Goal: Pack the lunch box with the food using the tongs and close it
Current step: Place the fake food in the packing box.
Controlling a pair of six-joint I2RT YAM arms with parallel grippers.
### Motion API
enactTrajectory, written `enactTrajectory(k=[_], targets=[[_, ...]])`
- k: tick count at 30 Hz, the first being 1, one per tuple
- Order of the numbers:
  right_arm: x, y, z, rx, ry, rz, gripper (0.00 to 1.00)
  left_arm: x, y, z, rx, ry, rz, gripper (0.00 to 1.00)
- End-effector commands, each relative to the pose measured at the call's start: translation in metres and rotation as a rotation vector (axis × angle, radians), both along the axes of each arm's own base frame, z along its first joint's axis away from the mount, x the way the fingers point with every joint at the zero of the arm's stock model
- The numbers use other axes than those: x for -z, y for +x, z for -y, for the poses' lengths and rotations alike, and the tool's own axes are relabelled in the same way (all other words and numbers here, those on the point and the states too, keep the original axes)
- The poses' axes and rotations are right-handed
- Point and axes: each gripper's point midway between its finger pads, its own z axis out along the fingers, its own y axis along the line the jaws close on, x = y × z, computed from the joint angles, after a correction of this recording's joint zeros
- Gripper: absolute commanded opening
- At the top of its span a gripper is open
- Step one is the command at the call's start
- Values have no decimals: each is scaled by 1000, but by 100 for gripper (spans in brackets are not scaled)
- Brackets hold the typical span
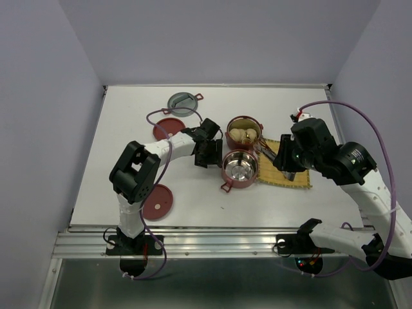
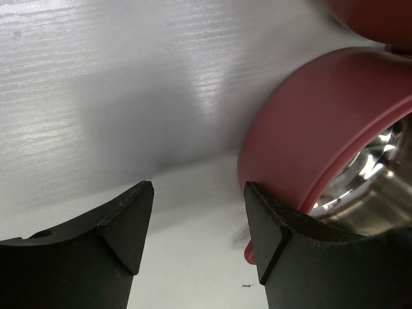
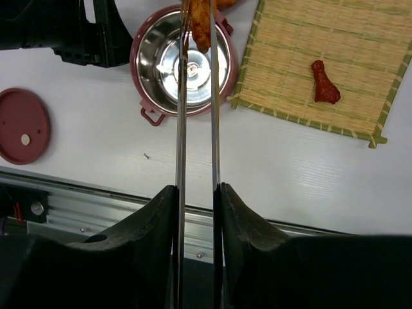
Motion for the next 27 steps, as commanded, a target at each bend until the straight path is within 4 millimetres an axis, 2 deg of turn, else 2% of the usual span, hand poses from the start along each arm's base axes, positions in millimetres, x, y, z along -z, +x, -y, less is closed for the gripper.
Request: enactTrajectory(k=[1,6,16,24,27], targets=[[-20,-3,-5,-78,35,51,1,-16,12,18,-7,-58,34,70],[-16,-10,-10,-134,43,33,1,-16,13,22,-7,-66,28,70],[-3,-21,-16,-218,42,-14,1,-20,16,15,-23,-38,44,70],[27,-26,-17,-232,14,-90,1,-23,15,11,-26,-26,53,70],[32,-24,-21,-230,30,-87,1,-26,14,8,-28,-20,61,70]])
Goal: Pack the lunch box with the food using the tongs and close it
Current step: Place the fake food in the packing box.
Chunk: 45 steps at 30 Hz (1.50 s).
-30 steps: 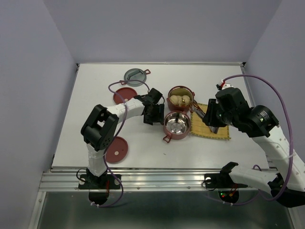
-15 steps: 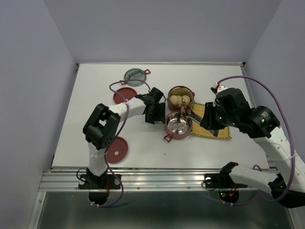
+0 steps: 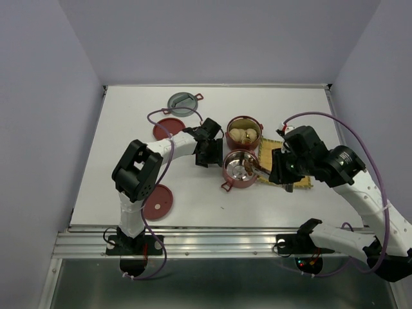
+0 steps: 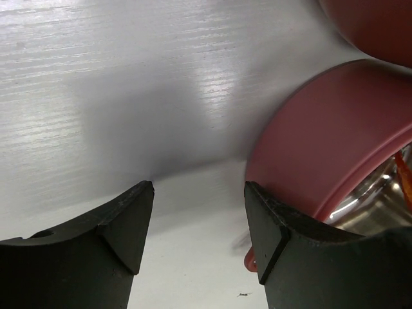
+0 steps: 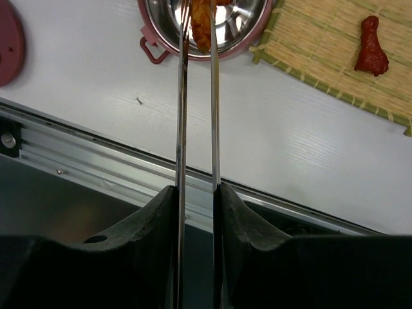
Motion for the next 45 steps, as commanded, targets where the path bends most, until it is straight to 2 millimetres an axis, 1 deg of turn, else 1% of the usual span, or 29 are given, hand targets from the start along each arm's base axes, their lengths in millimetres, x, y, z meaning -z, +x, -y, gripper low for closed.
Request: enactTrajectory(k=[1,3,5,11,20,23,24,28,29,35,41,43,45], targets=[[0,6,-9,-13,57,37,1,-31,7,3,-4,-21,66,70],[2,9,-12,-9,71,44,1,-35,9,1,-8,-19,78,70],[7,7,-18,-26,86,23,1,-37,10,0,-10,-12,84,70],[16,13,-20,-19,75,18,4,-42,11,-2,-12,-11,97,70],[25,24,-26,-15,70,22,4,-44,11,-5,-11,-7,107,70],[27,26,-29,-16,77,23,9,-45,12,-7,-13,-3,109,70],[26,27,-31,-18,83,24,15,-45,12,-7,-12,-2,109,70],[28,27,-33,-17,92,17,33,-44,11,-9,-11,3,111,70],[28,27,-33,-16,92,17,39,-44,11,-9,-11,3,111,70],[28,26,-32,-11,93,14,45,-41,11,-10,-10,5,108,70],[29,26,-32,-5,92,13,45,-41,12,-10,-9,9,111,70],[26,28,-31,7,93,24,45,-41,11,-11,-10,11,111,70],[22,31,-23,41,70,47,44,-42,12,-12,-12,13,114,70]])
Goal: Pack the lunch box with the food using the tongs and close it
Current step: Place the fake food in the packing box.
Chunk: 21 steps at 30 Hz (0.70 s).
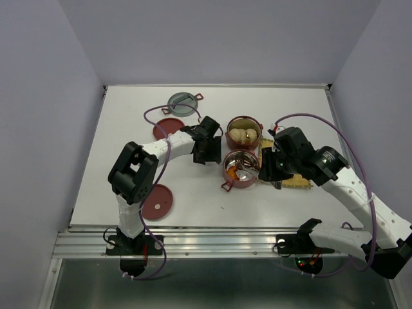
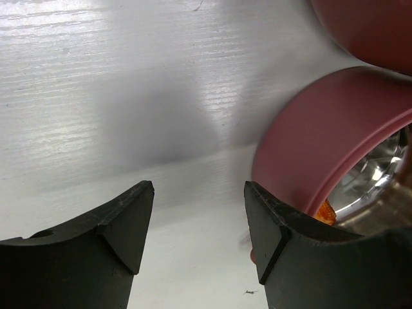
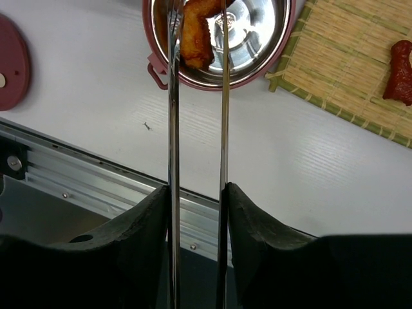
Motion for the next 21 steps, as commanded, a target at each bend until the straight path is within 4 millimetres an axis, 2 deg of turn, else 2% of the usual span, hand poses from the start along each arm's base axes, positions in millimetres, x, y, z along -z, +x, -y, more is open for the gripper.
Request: enactTrajectory(k=[1,7,11,19,21], targets=[[-19,17,10,87,1,98,43,-29,7,-2,3,-19,63,70],[-28,21,57,340,-120,154,41,-34,10,-8,-3,-8,80,70],[-25,12,84,486,-179,145,41,-37,13,-12,-6,-6,89,70],[-10,-7,114,680,-237,103,41,-48,18,-19,-6,-3,113,70],[-6,-10,114,700,-219,94,41,-49,18,-21,-2,-1,115,69]])
